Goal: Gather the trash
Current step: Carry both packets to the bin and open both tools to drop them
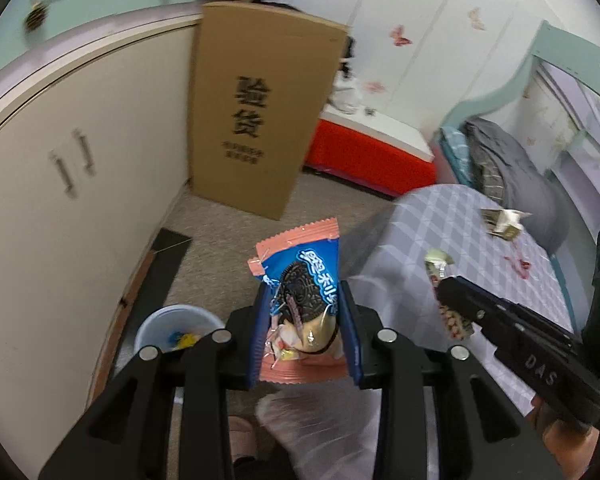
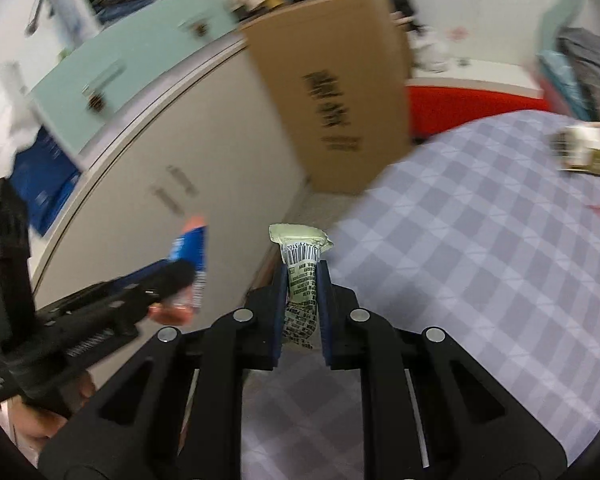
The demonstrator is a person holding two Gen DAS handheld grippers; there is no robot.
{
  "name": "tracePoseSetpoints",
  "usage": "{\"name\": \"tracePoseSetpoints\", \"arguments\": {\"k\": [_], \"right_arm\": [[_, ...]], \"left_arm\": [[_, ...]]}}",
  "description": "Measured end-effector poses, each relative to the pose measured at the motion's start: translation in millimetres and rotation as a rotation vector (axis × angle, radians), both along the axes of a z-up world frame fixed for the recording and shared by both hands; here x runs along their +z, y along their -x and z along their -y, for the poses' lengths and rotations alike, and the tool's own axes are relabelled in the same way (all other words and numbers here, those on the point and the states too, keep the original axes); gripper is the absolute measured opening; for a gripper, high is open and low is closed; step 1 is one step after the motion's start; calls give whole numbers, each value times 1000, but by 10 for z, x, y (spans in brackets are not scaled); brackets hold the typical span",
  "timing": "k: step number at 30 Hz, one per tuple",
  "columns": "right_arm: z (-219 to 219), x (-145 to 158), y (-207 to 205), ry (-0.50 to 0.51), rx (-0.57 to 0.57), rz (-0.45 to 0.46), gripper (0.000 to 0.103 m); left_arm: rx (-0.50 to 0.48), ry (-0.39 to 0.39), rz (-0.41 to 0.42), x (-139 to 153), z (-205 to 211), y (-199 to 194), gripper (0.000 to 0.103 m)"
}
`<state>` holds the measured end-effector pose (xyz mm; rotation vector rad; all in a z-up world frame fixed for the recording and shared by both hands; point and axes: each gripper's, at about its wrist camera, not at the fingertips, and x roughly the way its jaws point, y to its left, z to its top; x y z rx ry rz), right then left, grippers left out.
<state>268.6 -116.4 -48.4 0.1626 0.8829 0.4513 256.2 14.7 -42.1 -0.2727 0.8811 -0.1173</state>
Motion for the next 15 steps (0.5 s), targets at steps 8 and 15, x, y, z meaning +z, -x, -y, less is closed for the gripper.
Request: {"name": "tracePoseSetpoints", "arguments": {"k": [8,15], "right_arm": [[-849,-357,-137,41,95,-58,15],[-1116,-605,-264,71,101,-97,15]], "left_arm": [[112,-11,-75,-353,-811,65,32],[162,5,-130,-605,-1126,-26,49]]}}
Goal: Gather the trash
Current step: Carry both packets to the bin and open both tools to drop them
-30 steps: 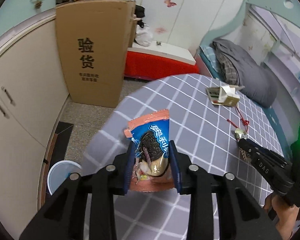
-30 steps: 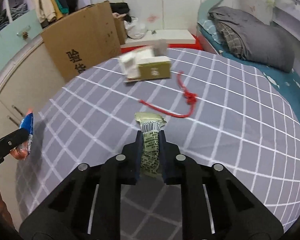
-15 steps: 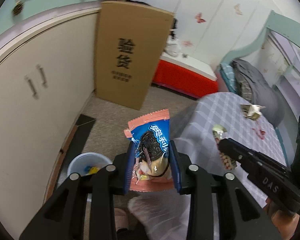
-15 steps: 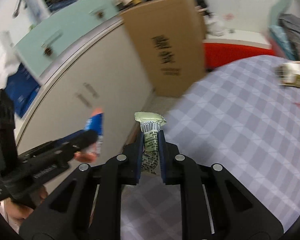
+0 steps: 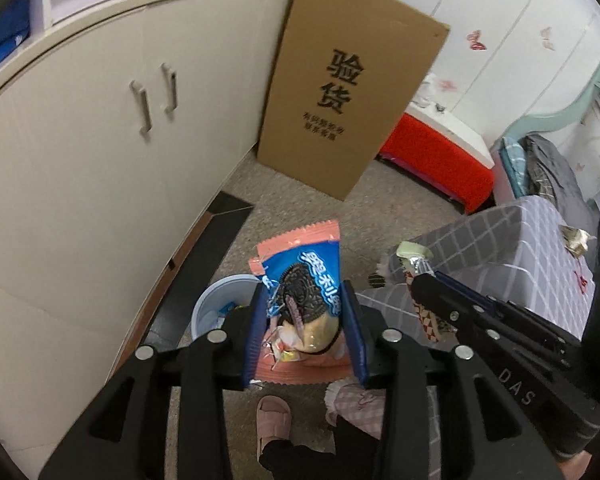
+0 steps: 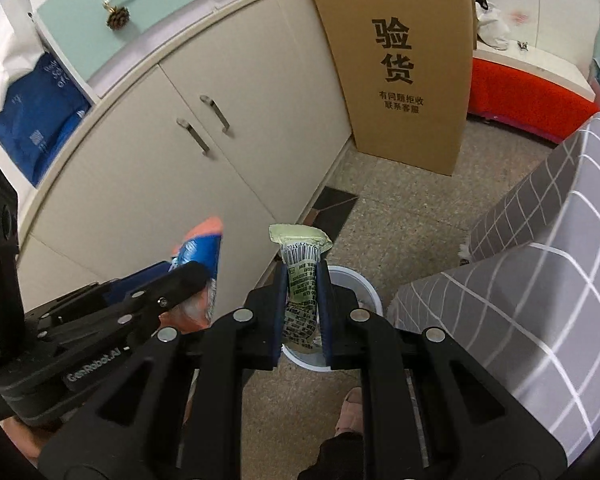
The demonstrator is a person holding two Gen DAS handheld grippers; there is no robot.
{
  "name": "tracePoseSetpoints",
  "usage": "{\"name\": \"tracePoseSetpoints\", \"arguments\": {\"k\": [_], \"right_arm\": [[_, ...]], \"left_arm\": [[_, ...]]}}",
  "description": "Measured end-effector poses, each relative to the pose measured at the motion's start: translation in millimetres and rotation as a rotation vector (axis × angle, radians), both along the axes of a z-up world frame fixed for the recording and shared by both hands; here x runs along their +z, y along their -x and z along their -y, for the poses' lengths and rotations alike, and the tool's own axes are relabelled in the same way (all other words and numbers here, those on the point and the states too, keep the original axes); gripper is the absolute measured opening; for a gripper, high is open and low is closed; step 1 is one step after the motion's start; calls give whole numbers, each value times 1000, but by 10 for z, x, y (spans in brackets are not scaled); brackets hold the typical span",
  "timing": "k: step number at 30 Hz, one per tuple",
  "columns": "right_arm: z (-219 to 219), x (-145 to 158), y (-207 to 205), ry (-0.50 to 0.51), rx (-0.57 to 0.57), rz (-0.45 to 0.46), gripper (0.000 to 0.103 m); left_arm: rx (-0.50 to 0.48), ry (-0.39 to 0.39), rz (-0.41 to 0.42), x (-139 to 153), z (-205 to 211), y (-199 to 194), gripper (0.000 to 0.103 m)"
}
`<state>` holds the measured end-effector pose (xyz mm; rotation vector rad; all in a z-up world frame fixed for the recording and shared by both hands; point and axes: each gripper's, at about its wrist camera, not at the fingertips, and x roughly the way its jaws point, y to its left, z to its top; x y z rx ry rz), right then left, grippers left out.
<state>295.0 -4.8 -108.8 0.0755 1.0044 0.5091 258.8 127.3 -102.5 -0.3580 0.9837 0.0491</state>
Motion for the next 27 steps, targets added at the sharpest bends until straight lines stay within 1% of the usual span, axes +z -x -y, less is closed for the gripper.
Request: {"name": "tracePoseSetpoints", "arguments": {"k": [1,2,3,9,11,19,27], "right_arm": [[-15,-35,-11,3,1,-7,15],[-43,-57,-16,8,1,-8,15],[-58,-86,-21,13,3,-12,15],[-156,-189,-9,28,20,-31,15],[-188,-195,-1,29,27,-32,15],[-303,-203,13,22,44,-33,15],[-384,-226,-1,5,55,-35,15]], "left_arm": [[10,1,-10,-32,-34,-22,56],[31,-4,-14,-57,-80,-36,67],[45,-9,-11,-72,-112,-26,69],[72,-33,-25,-165,-253,-21,69],[75,-30,-26,-178,-269,-13,69],[87,-35,-22,-159,-309,-4,69],[124,-38,-14,-137,-421,56,71]]}}
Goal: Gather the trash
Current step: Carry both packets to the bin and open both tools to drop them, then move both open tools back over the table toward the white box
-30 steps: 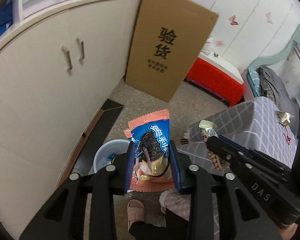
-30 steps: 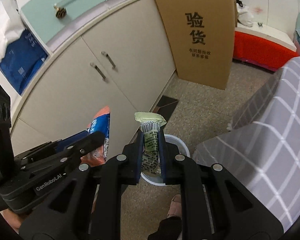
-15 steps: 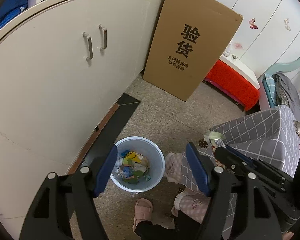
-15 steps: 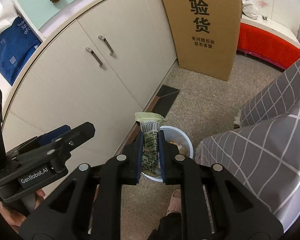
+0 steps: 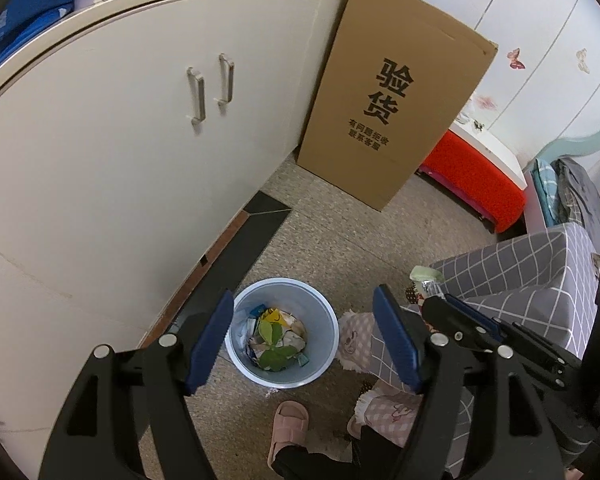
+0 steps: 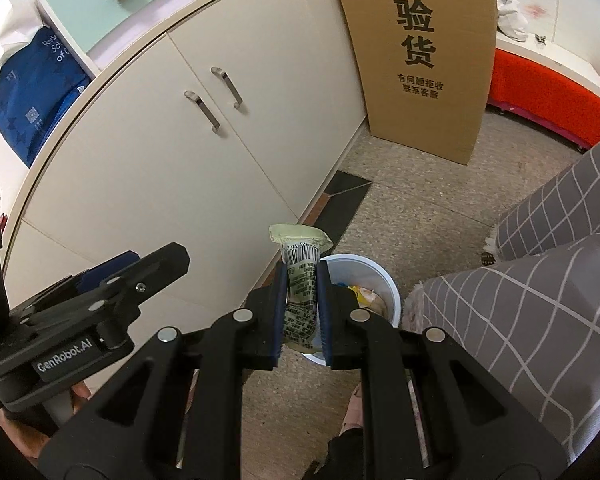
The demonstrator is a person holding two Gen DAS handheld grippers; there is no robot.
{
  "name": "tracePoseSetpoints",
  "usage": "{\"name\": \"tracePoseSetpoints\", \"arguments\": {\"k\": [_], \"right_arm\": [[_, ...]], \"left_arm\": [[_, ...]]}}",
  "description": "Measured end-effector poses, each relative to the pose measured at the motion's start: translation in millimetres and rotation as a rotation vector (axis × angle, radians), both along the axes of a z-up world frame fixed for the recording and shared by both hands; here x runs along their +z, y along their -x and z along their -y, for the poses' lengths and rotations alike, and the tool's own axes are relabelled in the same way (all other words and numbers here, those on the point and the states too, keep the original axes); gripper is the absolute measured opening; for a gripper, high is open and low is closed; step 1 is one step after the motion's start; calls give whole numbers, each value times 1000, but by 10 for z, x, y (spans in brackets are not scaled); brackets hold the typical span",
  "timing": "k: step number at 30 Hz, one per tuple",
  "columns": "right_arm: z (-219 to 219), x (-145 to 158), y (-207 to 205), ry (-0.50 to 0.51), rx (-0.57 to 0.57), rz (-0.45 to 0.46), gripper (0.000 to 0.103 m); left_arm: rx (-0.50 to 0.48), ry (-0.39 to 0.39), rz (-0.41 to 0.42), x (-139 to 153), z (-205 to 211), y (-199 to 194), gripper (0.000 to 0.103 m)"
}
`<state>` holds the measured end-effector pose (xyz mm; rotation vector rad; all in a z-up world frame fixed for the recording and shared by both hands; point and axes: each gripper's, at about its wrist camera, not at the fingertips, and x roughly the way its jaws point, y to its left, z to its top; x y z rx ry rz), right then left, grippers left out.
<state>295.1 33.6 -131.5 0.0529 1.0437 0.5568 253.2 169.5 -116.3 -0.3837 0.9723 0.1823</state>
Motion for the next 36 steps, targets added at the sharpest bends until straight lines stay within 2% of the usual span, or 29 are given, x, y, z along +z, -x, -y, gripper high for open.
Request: {"name": "tracePoseSetpoints", "arguments": {"k": [4,5,6,7,13,18,23,29,36], "right_arm": [[-46,-23,-29,-25,0,-1,19],[-53,-36,-41,-36,-1,-1,34],[-51,-41,-51,-31,-17,0,56],[-29,-44,-60,-30,-33,1,61],[99,76,-46,-60,-54,15,61],[347,387,-2,-76,-93,81,61],[902,797,100,-76,-158,178,61],[1688,1104,356,-76,-261,234,61],[2563,1270,676,-77,-374,267,64]], "left_arm": [[26,-6,0,1,-75,22,72],[35,-6,-1,-3,-99,29,72],[46,-7,-3,-6,-130,32,72],[59,-9,-6,-8,-159,36,72],[112,-25,-4,22,-277,85,74],[104,-23,14,127,-180,73,74],[52,-29,54,328,91,22,74],[-88,-33,147,716,855,-87,74],[-230,-52,231,1144,1852,-48,76]]}}
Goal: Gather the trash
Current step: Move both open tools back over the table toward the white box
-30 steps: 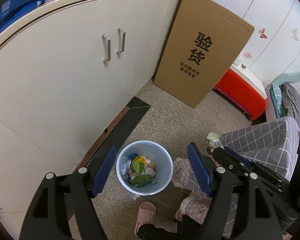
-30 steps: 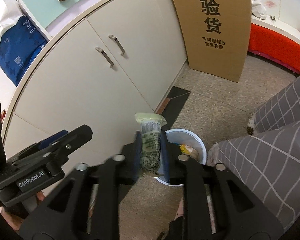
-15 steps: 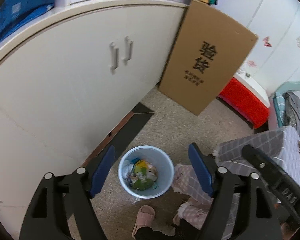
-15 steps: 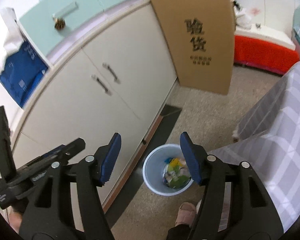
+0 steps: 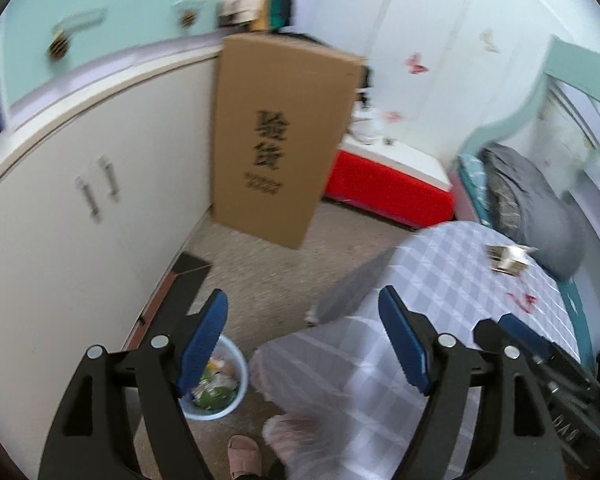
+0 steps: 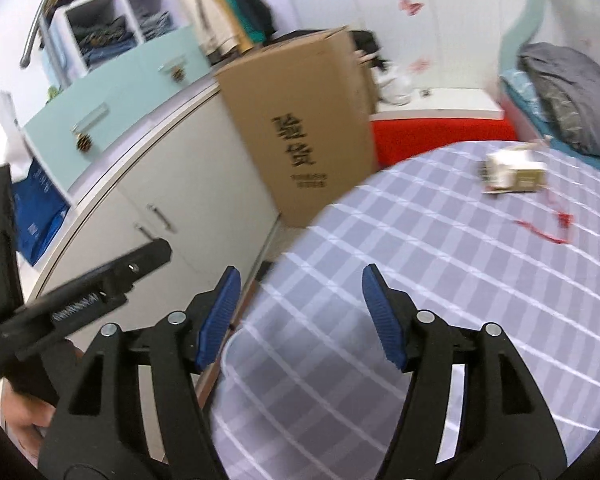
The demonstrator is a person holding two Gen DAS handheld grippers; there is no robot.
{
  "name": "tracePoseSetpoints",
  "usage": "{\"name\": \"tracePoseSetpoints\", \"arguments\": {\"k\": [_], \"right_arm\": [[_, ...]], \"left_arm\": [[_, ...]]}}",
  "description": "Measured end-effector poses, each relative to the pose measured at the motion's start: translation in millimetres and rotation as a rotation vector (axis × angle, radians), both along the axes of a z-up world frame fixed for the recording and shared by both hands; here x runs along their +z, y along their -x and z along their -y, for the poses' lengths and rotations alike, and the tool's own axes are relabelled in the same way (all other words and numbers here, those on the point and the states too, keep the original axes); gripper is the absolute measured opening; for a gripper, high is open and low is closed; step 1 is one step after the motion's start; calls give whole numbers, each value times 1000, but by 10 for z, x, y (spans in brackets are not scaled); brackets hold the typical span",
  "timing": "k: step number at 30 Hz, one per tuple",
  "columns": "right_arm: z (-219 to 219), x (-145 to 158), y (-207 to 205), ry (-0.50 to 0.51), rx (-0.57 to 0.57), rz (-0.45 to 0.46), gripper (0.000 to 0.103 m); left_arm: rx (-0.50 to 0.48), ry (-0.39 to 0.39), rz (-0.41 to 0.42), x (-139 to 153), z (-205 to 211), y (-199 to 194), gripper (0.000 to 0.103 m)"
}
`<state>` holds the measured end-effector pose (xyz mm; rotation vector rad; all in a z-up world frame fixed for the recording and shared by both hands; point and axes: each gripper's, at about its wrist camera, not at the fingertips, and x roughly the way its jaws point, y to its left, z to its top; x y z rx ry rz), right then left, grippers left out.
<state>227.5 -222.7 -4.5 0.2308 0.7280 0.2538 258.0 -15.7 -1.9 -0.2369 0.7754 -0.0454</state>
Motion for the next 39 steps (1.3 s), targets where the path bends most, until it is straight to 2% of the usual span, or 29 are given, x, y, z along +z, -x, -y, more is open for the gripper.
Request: {"name": "tracePoseSetpoints", "arguments": {"k": [5,14,25,39], "right_arm": [[519,41,163,-22,-61,11,65],[1078,-57,341,-58,-112,5,66],[1458,-166,443,-101,-156,-5,66],[1627,-281,387,-116,-182,-24,68]], "left_arm": [[-78,-41,34,149,600,80,78],[-162,-101,11,158,1350,157,78],[-205,-157,8,180,1779,252,79],[-228,-182,-3,132,1957,215,79]]}}
